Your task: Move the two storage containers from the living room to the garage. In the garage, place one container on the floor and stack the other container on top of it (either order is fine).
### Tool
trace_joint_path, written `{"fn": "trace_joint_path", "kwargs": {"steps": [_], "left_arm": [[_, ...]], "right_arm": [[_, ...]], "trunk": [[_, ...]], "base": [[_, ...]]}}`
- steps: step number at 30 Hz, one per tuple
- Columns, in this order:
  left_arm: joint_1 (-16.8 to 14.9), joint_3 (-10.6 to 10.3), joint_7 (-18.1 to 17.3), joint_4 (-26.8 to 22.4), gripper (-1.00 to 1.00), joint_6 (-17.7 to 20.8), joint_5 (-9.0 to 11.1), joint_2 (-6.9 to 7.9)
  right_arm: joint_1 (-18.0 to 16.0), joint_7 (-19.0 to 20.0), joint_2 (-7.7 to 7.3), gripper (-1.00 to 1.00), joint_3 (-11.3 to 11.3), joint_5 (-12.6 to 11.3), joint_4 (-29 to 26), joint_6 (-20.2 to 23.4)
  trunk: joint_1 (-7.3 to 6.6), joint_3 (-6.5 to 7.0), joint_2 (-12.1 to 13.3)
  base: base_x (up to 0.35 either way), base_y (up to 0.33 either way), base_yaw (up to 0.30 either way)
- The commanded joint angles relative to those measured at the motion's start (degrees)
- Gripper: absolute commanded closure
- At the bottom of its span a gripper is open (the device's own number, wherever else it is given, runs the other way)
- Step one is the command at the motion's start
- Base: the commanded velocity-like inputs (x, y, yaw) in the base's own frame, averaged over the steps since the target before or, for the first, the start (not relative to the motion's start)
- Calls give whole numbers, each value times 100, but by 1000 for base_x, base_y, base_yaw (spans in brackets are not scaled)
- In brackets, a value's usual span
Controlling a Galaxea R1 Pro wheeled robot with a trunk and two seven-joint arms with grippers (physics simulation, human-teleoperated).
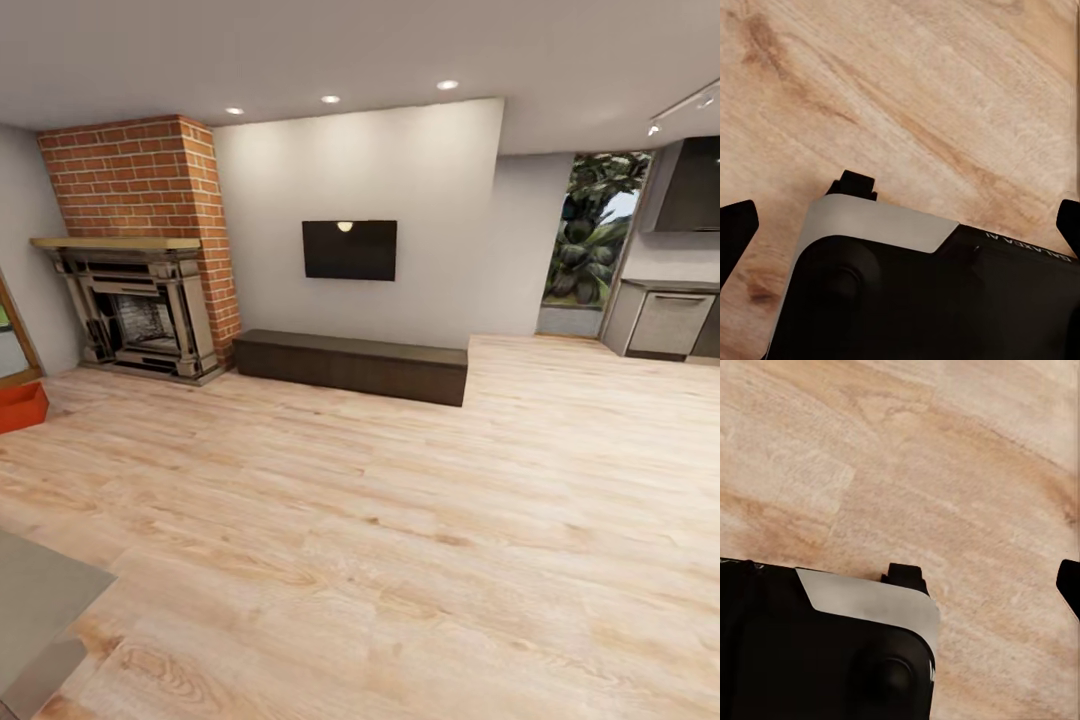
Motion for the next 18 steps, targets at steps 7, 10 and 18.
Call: {"fn": "trace_joint_path", "kwargs": {"steps": [7, 10, 18], "left_arm": [[-3, -47, 14, 3, -100, -31, 42, -2], [-4, -48, 14, 3, -100, -39, 43, -2], [-3, -47, 15, 3, -100, -41, 43, -2]], "right_arm": [[-6, -12, 2, -100, 46, -34, 16, -32], [-6, -12, 2, -100, 46, -34, 15, -32], [-5, -13, 2, -100, 46, -34, 17, -32]], "trunk": [[3, -6, -3], [3, -6, -3], [3, -6, -3]], "base": [[322, 0, 0], [322, 0, 0], [322, 0, 0]]}}
